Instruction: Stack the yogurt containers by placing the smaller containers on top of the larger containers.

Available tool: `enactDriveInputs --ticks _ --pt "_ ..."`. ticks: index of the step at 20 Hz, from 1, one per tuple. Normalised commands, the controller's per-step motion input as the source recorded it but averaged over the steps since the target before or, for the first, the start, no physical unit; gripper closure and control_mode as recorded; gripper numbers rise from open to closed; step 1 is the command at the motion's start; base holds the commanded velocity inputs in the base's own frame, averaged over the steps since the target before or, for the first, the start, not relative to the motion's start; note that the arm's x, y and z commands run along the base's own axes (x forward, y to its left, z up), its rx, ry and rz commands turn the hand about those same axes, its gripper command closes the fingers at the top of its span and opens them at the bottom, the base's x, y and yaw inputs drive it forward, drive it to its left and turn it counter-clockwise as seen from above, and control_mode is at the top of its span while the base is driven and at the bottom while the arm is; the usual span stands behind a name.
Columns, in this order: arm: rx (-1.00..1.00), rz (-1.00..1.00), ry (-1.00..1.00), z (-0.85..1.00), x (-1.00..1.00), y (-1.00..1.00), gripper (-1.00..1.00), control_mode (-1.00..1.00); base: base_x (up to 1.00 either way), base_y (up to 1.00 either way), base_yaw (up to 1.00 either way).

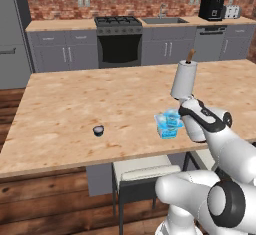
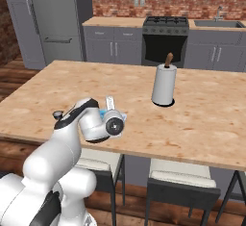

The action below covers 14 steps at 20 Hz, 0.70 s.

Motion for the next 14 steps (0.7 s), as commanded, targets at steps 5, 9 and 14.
enactDriveInputs --ticks 5,9,14 --pt "0.0 0.0 0.0 -0.07 0.07 0.0 1.0 -1.0 0.0 0.0 0.0" --pt "0.0 0.0 0.0 -0.06 0.1 0.01 1.0 -1.0 0.0 0.0 0.0" --pt "0.0 0.0 0.0 -0.08 0.08 0.02 1.0 -1.0 0.0 0.0 0.0"
